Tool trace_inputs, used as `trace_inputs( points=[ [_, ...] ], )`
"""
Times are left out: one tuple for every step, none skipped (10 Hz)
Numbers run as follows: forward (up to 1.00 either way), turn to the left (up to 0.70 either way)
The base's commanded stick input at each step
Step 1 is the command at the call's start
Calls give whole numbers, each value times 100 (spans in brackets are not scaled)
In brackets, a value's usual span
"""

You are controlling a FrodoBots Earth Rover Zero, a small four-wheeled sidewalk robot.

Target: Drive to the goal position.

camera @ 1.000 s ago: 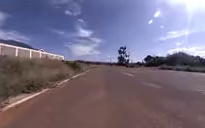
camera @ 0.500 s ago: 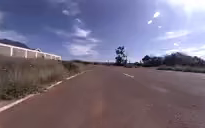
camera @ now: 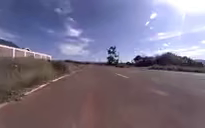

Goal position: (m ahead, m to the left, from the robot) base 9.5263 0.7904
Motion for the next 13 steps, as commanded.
trace_inputs(
  points=[
    [97, 0],
    [97, 0],
    [97, 0],
    [97, 0],
    [97, 0],
    [97, 0],
    [97, 0],
    [97, 0],
    [97, 0],
    [97, 0],
    [97, 0],
    [97, 0],
    [97, 0]
  ],
)
